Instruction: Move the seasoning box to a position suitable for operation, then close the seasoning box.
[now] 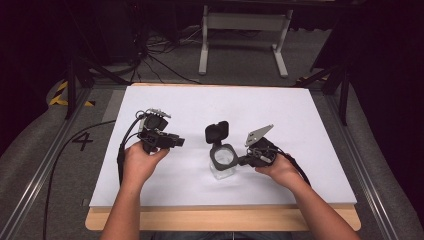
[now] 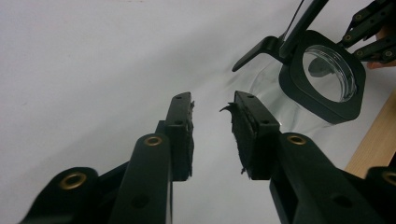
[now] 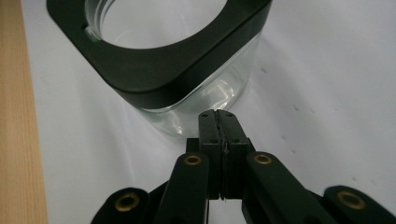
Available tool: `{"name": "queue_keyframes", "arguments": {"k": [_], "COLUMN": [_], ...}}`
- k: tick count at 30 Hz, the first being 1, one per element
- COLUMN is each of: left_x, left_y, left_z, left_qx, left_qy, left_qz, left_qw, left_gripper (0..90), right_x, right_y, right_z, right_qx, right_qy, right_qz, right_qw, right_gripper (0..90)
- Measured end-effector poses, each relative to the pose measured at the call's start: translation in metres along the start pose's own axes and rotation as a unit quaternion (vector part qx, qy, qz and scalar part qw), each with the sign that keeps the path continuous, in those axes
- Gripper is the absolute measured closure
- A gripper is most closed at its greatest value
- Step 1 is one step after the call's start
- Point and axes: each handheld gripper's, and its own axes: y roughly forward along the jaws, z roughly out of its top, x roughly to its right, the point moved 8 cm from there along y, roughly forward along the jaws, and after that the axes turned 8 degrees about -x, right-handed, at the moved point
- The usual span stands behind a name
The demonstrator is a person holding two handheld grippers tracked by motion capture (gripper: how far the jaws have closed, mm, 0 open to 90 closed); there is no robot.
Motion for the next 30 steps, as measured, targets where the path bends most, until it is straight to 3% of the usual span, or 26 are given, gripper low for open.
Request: {"name": "queue_keyframes", "arguments": {"k": [7, 16, 19, 23, 24, 25, 26, 30], "left_x": [0.005, 0.014, 0.025, 0.041, 0.041, 0.046, 0.052, 0.064], "left_y": [0.003, 0.001, 0.002, 0.007, 0.007, 0.009, 0.012, 0.019], "left_z": [0.001, -0.001, -0.008, -0.028, -0.028, -0.034, -0.041, -0.049], "left_qx": [-0.019, -0.014, -0.01, -0.02, -0.02, -0.014, -0.005, 0.022], "left_qy": [0.03, 0.048, 0.058, 0.089, 0.089, 0.089, 0.088, 0.09], "left_qz": [0.005, -0.004, -0.021, -0.015, -0.015, -0.015, -0.03, -0.044], "left_qw": [0.9994, 0.9987, 0.998, 0.9957, 0.9957, 0.9958, 0.9956, 0.9947], "left_gripper": [84.9, 89.2, 89.4, 89.6, 89.6, 89.6, 89.6, 89.6], "right_x": [-0.012, -0.021, -0.014, -0.004, -0.003, -0.003, 0.0, 0.002], "right_y": [0.003, 0.005, -0.001, -0.018, -0.021, -0.021, -0.028, -0.038], "right_z": [0.0, 0.003, 0.002, 0.005, 0.006, 0.006, 0.009, 0.014], "right_qx": [-0.014, -0.019, -0.009, 0.02, 0.024, 0.024, 0.033, 0.048], "right_qy": [-0.016, -0.031, -0.021, -0.004, 0.0, 0.0, 0.003, 0.007], "right_qz": [0.002, 0.008, 0.0, -0.01, -0.011, -0.011, -0.017, -0.022], "right_qw": [0.9998, 0.9993, 0.9997, 0.9997, 0.9997, 0.9997, 0.9993, 0.9986], "right_gripper": [89.8, 89.7, 89.7, 89.7, 89.7, 89.7, 89.7, 89.7]}}
